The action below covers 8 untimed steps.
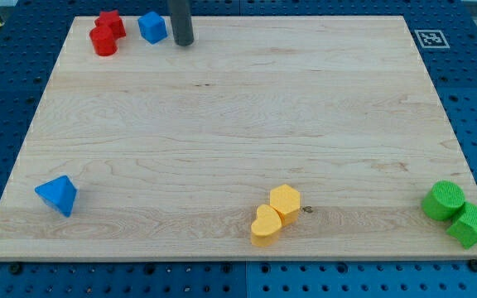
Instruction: Move blue cube towards red blocks
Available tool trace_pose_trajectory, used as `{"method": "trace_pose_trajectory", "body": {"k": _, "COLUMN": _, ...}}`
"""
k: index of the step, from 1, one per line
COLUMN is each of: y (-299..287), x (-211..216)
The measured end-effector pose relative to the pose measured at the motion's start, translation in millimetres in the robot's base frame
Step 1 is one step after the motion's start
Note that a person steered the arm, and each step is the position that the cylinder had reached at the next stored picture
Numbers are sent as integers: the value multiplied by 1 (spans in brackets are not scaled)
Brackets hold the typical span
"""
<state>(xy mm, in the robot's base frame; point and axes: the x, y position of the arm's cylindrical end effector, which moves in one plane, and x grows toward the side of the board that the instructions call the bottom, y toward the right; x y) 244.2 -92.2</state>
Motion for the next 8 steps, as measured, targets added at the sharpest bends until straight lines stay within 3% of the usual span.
{"method": "trace_pose_trajectory", "body": {"k": 3, "y": -31, "x": -31}}
{"method": "trace_pose_trajectory", "body": {"k": 4, "y": -39, "x": -32}}
{"method": "trace_pose_trajectory", "body": {"k": 6, "y": -1, "x": -32}}
{"method": "trace_pose_trajectory", "body": {"k": 8, "y": -18, "x": -17}}
